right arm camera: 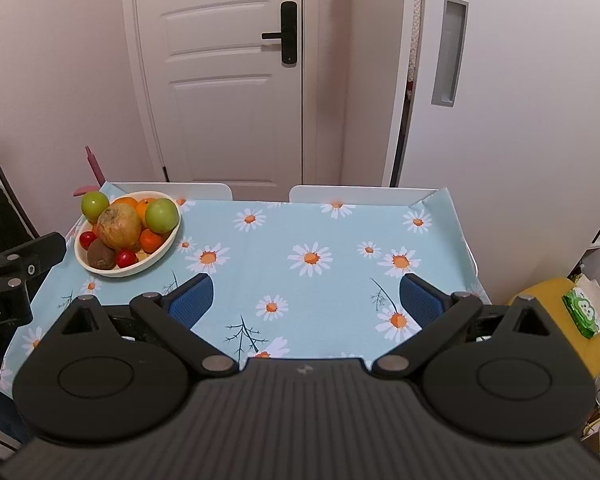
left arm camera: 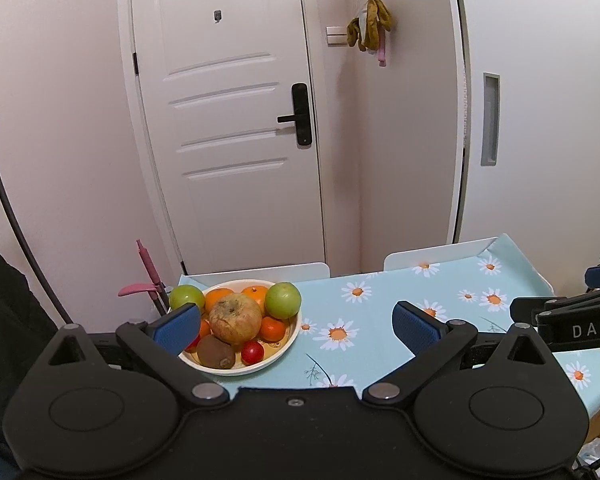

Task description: Organize fruits

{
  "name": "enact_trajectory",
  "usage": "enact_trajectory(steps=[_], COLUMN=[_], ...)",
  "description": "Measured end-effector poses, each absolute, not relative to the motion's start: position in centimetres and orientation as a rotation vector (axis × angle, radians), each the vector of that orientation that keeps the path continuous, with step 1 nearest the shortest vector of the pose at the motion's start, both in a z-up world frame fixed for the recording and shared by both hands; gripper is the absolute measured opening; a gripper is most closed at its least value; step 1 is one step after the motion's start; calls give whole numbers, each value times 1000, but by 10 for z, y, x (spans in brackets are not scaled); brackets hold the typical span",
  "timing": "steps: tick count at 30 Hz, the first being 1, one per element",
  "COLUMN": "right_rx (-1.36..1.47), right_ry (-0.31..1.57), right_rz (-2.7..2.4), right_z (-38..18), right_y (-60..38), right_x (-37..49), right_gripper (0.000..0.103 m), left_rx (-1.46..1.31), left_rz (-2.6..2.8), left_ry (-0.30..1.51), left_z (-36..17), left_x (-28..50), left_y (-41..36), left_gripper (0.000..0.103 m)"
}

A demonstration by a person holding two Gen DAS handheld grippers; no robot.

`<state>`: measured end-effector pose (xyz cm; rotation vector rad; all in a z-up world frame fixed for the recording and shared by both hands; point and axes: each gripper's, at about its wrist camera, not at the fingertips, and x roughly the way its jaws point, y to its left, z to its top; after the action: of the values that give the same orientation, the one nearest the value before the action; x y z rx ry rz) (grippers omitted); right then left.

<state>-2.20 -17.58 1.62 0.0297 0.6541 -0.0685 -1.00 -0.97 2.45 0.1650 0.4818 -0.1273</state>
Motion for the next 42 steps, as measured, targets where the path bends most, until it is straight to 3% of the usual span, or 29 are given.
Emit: enact_trajectory(steps=[42], right_rx=[45], right_ry=[660], right_rz=[-81], right_z=[15], right_y=[-176], right_x=[-19], right_gripper=[103], left_rx=[136], left_rz=[-123], left_ry=[497], left_z=[21], left_x=[-6], left_y=[-4], left_gripper=[103])
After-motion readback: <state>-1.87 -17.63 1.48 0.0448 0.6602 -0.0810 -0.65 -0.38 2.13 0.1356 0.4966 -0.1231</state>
